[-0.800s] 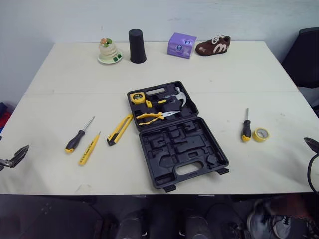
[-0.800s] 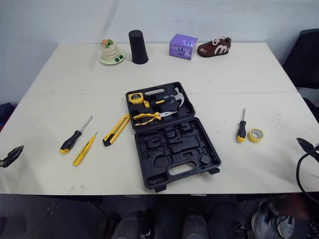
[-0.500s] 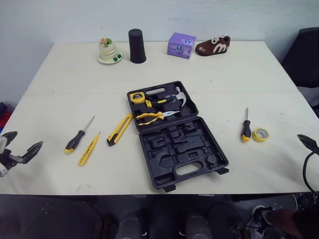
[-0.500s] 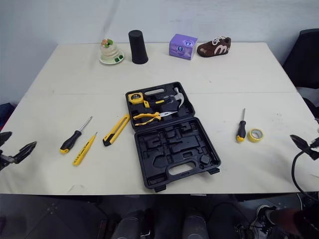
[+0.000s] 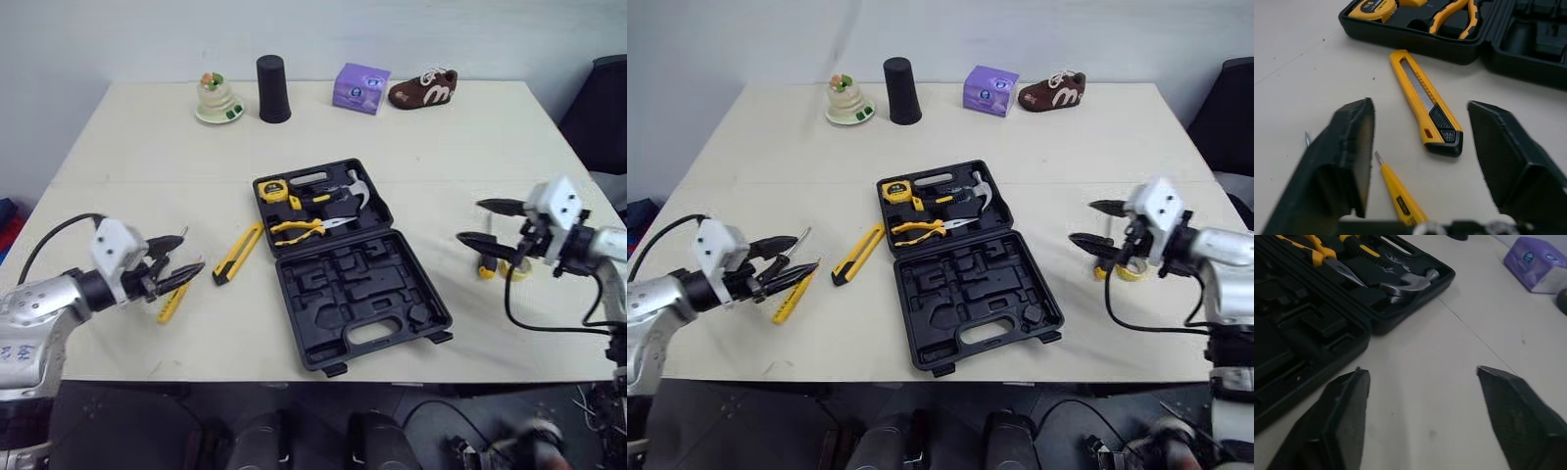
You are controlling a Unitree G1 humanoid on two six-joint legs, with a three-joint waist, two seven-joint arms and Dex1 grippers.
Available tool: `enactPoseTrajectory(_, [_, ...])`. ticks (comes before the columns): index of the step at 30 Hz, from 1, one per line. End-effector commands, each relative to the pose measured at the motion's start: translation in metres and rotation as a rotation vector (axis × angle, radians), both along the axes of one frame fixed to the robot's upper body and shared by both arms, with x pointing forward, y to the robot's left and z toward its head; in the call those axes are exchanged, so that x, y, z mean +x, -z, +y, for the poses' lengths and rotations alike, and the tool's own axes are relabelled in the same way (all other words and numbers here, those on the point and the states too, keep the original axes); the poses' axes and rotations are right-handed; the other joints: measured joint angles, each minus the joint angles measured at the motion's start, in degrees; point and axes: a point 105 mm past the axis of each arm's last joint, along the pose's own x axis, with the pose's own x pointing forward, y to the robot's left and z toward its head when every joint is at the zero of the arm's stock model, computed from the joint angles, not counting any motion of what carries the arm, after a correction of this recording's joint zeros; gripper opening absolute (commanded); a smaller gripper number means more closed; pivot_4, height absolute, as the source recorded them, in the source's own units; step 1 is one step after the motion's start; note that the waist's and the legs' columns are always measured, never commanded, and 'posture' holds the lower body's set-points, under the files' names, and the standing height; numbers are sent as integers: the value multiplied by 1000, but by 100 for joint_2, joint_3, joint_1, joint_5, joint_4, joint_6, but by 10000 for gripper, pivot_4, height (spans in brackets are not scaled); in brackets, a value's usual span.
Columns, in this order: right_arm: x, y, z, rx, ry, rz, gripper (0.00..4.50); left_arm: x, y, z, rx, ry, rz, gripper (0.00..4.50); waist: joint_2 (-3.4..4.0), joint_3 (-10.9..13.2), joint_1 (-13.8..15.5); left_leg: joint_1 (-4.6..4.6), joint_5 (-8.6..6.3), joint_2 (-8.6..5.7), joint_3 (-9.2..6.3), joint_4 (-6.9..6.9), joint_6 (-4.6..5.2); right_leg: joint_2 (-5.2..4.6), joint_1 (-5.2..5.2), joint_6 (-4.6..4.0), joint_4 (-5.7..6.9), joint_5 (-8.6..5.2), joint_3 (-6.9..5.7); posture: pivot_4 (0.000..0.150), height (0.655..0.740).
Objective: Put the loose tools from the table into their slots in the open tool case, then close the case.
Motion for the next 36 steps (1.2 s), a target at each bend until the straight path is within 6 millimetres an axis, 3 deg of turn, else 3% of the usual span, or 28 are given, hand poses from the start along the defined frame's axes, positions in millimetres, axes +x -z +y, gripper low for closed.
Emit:
enactPoseTrajectory(1, [12, 0, 28, -100, -56, 16, 16778, 10, 5, -25, 52, 50, 45, 12852, 0, 0, -2, -9, -1, -2, 0, 12, 2, 1, -2, 0, 0, 0, -2, 1500, 7400])
enactPoseTrajectory(3, [22, 3, 34, -126, -31, 23, 6015, 15, 10, -34, 66, 67, 86, 3144, 0, 0, -2, -44, -5, -1, -7, 45, 11, 3, -19, 2, 7, 2, -5, 1500, 7400])
enactPoseTrajectory(4, [26, 4, 37, -142, -30, 16, 1557, 17, 11, -38, 58, 75, 108, 0, 0, 0, -2, -45, -8, -4, -6, 51, 16, 3, -17, 3, 8, 3, -3, 1500, 7400])
enactPoseTrajectory(5, [29, 4, 40, -155, -35, 15, 638, 19, 12, -43, 47, 84, 133, 0, 0, 0, -3, -47, -8, -5, -5, 52, 18, 3, -17, 5, 7, 4, -2, 1500, 7400])
enactPoseTrajectory(10, [40, 12, 55, -263, -74, -19, 638, 20, 26, -71, 53, 184, 282, 0, 0, 0, 5, -49, -6, -5, -15, 52, 17, 9, -17, 5, 7, 4, -4, 1500, 7400])
enactPoseTrajectory(14, [49, 16, 67, -289, -85, -42, 638, 31, 30, -87, 60, 219, 291, 0, -1, 1, 0, -50, -5, -4, -14, 53, 16, 12, -16, 5, 7, 4, -3, 1500, 7400])
enactPoseTrajectory(18, [55, 19, 73, -300, -92, -38, 638, 46, 35, -90, 75, 168, 290, 0, -1, 1, -13, -50, -3, 0, -15, 53, 14, 21, -17, 5, 8, 4, -1, 1500, 7400])
enactPoseTrajectory(22, [59, 23, 78, -291, -101, -28, 638, 48, 37, -94, 69, 186, 291, 0, -1, 1, -17, -51, -2, 6, -18, 52, 12, 32, -17, 5, 3, 4, 0, 1500, 7400])
enactPoseTrajectory(30, [50, 38, 84, -272, -176, 22, 638, 50, 33, -113, 17, 245, 259, 0, -1, 1, -15, -50, -2, 11, -20, 60, 12, 37, -15, 4, 7, 4, 3, 1500, 7400])
enactPoseTrajectory(36, [39, 44, 76, -254, -211, 63, 638, 51, 32, -124, 1, 274, 243, 0, -1, 1, 10, -50, -2, 10, -22, 61, 11, 38, -10, 4, 5, 4, 1, 1500, 7400])
